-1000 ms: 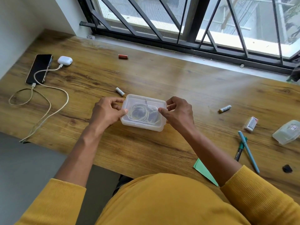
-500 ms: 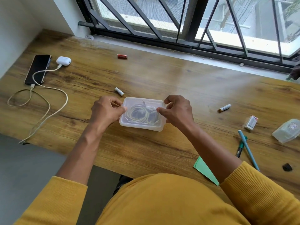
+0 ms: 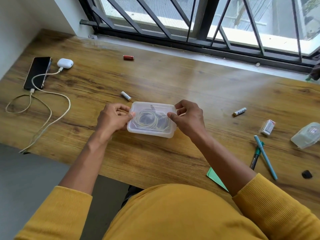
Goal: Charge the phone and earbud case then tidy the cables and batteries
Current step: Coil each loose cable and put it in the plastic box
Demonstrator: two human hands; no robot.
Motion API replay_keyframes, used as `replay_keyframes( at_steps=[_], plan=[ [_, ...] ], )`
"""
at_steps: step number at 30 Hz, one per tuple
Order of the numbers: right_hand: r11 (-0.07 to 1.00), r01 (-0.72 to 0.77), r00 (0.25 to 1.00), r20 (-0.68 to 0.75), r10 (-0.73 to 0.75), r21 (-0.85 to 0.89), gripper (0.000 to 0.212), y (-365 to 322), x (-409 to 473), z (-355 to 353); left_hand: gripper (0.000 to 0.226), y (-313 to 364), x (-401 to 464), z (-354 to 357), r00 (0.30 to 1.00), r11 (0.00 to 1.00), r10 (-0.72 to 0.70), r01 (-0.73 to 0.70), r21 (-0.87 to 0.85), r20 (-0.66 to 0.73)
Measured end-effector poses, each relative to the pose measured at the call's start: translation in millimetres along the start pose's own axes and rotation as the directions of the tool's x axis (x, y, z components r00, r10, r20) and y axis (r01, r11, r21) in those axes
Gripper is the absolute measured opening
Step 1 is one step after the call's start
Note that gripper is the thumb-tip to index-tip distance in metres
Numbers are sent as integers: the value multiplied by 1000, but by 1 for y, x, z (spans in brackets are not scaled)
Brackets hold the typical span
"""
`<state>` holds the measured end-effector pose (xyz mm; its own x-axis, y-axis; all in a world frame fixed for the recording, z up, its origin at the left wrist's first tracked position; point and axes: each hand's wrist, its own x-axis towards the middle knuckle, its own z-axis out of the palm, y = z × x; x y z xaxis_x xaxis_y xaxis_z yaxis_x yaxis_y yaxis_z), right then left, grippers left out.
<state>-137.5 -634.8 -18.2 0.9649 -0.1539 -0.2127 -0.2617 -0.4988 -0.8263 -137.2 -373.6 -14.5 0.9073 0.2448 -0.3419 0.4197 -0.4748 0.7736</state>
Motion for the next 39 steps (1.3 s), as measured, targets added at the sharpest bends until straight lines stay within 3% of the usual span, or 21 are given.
replay_keyframes(
  at_steps=[7, 17, 31, 39],
  plan=[
    [995, -59, 994, 93, 52, 79, 27, 1, 6, -4, 16, 13, 4, -5, 985, 984, -107, 125, -126, 138],
    [987, -77, 987, 152, 55, 144, 28, 7, 7, -5, 28, 12, 16, -13, 943, 964, -204, 241, -114, 263],
    [993, -89, 976, 204, 72, 76, 27, 21, 11, -5, 32, 18, 18, -9, 952, 973, -185, 213, -93, 245],
    [993, -48, 973, 220, 70, -104, 31, 11, 12, -13, 30, 19, 21, -9, 929, 988, -151, 156, 13, 338]
  ],
)
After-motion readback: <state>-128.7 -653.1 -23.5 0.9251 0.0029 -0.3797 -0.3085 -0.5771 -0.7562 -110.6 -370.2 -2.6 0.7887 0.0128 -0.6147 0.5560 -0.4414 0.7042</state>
